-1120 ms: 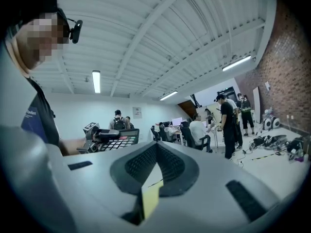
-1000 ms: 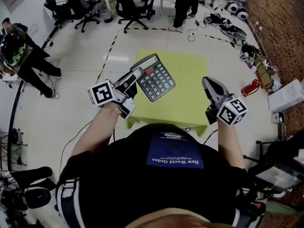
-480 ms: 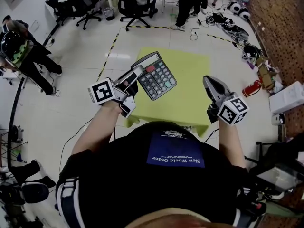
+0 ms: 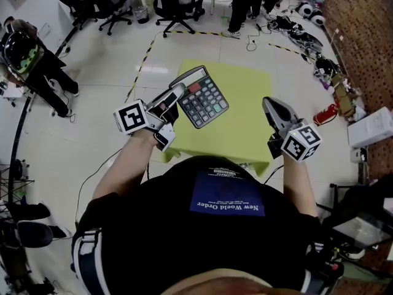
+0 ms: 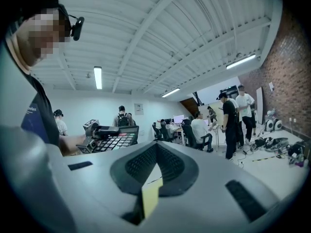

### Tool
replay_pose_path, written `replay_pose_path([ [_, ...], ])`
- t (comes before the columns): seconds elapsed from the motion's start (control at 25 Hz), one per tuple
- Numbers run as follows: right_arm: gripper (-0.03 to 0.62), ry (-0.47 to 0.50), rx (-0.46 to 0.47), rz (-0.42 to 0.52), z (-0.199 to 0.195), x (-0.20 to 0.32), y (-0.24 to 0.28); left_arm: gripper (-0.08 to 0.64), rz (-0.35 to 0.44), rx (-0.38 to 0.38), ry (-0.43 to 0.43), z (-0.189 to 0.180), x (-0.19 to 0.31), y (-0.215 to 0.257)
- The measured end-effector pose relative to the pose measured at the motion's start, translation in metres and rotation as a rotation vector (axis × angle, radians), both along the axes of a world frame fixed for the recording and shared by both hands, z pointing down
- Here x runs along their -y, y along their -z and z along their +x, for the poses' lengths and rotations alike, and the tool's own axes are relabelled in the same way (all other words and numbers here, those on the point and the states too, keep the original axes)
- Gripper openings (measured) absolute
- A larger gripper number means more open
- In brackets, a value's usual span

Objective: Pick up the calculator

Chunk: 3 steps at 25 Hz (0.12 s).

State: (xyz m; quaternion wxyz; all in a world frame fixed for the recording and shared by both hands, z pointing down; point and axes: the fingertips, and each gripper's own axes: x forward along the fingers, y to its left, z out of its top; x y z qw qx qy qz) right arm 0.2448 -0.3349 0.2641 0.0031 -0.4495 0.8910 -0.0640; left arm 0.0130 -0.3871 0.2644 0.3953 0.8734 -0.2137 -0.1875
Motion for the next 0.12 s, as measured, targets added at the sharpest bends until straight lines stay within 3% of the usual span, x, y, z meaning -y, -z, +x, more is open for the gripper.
replay_pose_path([
  [0.12, -0.015, 0.002, -0.003, -0.002, -0.0004, 0.0025, 0.0005, 0.092, 0.023, 0.018, 0.003, -0.001, 0.0036, 0.0022],
])
